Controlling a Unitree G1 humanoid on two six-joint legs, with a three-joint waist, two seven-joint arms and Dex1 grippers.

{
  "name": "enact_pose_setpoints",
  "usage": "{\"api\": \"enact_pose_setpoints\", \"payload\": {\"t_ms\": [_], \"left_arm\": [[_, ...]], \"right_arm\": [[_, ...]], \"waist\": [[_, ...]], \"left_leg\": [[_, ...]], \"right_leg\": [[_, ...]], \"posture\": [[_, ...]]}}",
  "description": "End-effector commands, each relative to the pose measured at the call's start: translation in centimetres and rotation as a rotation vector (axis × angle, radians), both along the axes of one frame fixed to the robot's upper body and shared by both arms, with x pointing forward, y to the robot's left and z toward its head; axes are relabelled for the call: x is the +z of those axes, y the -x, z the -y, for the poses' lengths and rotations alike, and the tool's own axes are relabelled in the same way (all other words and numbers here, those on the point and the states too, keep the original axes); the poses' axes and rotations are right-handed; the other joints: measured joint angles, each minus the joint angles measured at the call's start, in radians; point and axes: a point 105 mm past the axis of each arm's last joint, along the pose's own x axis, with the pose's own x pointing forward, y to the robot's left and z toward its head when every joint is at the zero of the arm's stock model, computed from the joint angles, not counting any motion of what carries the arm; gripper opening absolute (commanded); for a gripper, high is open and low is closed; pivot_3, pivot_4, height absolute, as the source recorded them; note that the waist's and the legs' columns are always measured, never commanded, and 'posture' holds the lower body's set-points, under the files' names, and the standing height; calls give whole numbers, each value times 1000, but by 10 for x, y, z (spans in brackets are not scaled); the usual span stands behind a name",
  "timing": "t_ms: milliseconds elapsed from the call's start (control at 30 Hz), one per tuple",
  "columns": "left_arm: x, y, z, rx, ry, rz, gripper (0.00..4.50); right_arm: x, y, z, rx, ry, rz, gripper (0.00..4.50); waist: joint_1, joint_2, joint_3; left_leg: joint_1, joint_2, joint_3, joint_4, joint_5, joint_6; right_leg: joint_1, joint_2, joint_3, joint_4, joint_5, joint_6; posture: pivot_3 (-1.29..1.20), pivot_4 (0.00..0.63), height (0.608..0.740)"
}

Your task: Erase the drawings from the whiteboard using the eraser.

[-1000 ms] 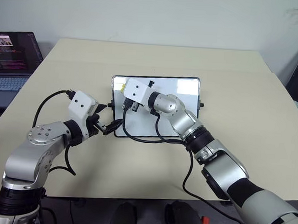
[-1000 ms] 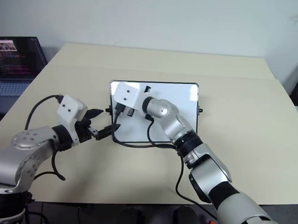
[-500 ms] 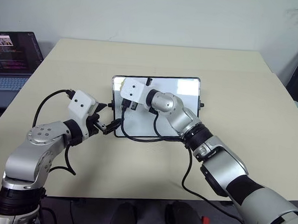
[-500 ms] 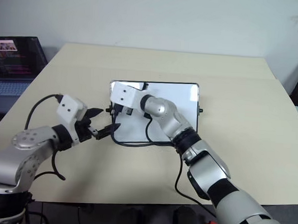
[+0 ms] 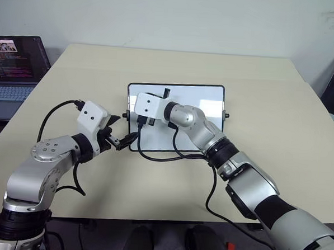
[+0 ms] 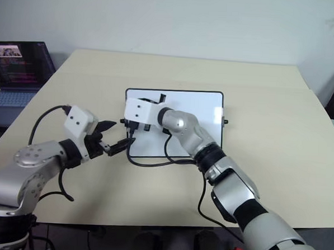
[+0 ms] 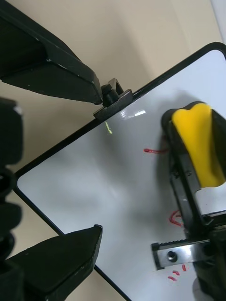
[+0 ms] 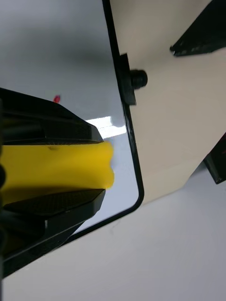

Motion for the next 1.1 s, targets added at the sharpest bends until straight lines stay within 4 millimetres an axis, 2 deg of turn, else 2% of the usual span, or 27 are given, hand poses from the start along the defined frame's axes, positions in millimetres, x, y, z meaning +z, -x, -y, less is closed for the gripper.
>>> {"api": "enact_pose_setpoints", "payload": {"t_ms": [33, 167, 267, 333, 433, 633, 767, 867, 1100], "left_arm": [[13, 1, 6, -25, -16, 62, 4500], [13, 0, 6, -27, -15, 63, 4500], [12, 0, 7, -27, -15, 63, 4500], [12, 1, 7, -27, -15, 62, 4500], [11, 1, 7, -28, -15, 60, 4500], [10, 1, 8, -31, -16, 59, 4500], [9, 1, 10, -36, -15, 60, 4500], [9, 1, 11, -40, -14, 60, 4500], [9, 2, 11, -42, -12, 64, 4500]], "right_arm": [[-6, -8, 15, -44, 27, -41, 997], [-24, -1, 13, -9, 80, -114, 996], [-44, 8, 15, 24, 145, -185, 996], [-49, 10, 16, 30, 160, -199, 996], [-41, 7, 16, 17, 133, -164, 996], [-1, -4, 14, -30, -40, -72, 995], [6, -8, 16, -56, -90, -62, 995], [-3, -12, 21, -76, -56, -75, 995], [-39, -19, 46, -128, 49, -188, 994]], "waist": [[0, 0, 0], [0, 0, 0], [0, 0, 0], [-1, 0, 0], [-1, 0, 0], [1, 0, 0], [1, 0, 0], [1, 0, 0], [4, -1, -1]], "left_leg": [[0, 0, 0, 0, 0, 0], [0, 0, 0, 0, 0, 0], [1, 0, 0, 0, 0, 0], [1, 0, 0, 0, 0, 0], [1, 0, 0, 0, 0, 0], [1, 0, 0, 1, 1, 0], [1, 0, 0, 0, 1, 0], [1, 0, 0, 0, 1, 0], [1, -1, 0, 0, 1, 0]], "right_leg": [[0, 0, 0, 0, 0, 0], [0, 0, 0, 0, 0, 0], [1, 0, 0, 0, 0, 0], [1, 0, 0, 0, 0, 0], [1, 0, 0, 1, 0, 0], [1, 0, 0, 1, 0, 0], [1, 0, 0, -1, 1, 0], [1, 0, 0, -1, 0, 0], [1, -1, 0, -1, 1, 0]], "posture": [[0, 150, 740], [0, 150, 740], [0, 150, 740], [0, 150, 740], [0, 150, 740], [0, 150, 740], [0, 150, 740], [0, 150, 740], [0, 150, 740]]}}
